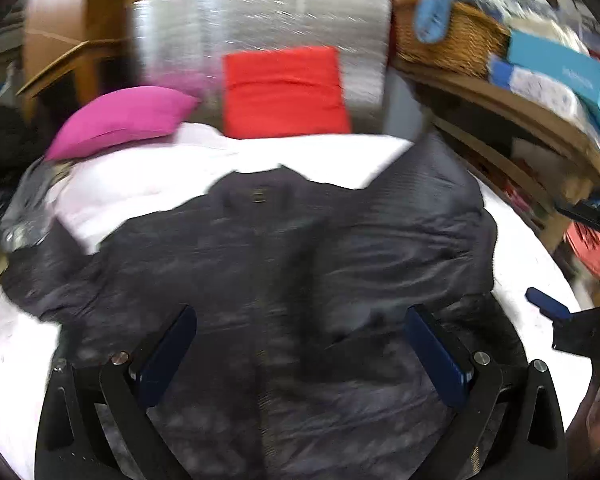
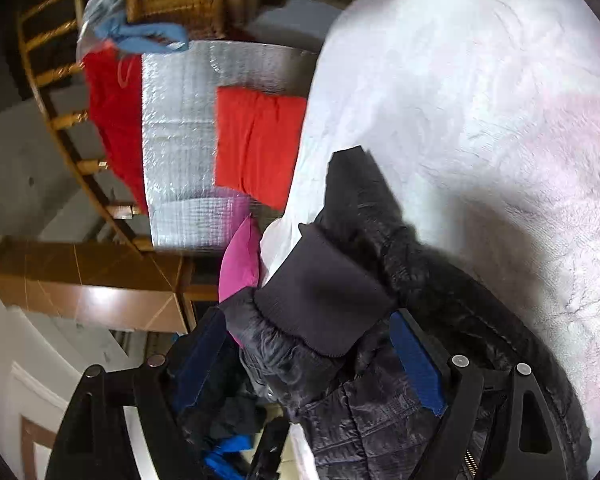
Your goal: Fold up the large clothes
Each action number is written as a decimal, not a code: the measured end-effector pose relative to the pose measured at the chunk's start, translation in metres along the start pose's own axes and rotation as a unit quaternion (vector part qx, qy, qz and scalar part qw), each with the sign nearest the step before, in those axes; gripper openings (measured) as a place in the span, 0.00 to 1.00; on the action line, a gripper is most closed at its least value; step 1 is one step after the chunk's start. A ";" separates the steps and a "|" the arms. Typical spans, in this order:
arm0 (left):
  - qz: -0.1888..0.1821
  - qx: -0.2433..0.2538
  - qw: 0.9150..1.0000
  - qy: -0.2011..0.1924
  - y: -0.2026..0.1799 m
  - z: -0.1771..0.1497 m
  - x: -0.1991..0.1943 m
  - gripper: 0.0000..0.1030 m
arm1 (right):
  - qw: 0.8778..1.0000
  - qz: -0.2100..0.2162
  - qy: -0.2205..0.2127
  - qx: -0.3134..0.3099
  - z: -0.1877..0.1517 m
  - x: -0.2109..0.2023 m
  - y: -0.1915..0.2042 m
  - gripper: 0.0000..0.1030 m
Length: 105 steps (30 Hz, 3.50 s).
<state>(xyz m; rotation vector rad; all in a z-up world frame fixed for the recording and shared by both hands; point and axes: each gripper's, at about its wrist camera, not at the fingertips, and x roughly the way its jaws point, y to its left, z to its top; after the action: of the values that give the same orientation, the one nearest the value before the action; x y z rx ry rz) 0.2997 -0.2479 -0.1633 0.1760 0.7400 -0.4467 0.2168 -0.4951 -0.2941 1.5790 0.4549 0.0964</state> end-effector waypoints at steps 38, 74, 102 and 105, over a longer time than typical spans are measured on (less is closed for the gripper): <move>0.015 -0.149 0.986 0.069 0.094 0.017 -0.022 0.91 | 0.993 -0.083 0.039 -0.080 0.007 0.048 0.011 0.78; 0.014 -0.191 0.975 0.114 0.169 0.003 -0.015 0.83 | 0.923 -0.267 0.050 -0.274 0.021 0.136 0.031 0.78; 0.075 -0.150 0.977 0.132 0.205 -0.018 0.011 0.45 | 0.891 -0.342 0.004 -0.298 0.039 0.114 0.020 0.23; 0.073 -0.183 0.966 0.166 0.222 -0.038 0.016 0.45 | 0.906 -0.316 0.019 -0.281 0.040 0.109 0.021 0.26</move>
<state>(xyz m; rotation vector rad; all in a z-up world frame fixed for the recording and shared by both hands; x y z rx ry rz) 0.3871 -0.0436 -0.2027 -0.0437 1.1171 -0.1334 0.3349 -0.4954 -0.2995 0.8101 0.8653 -0.2247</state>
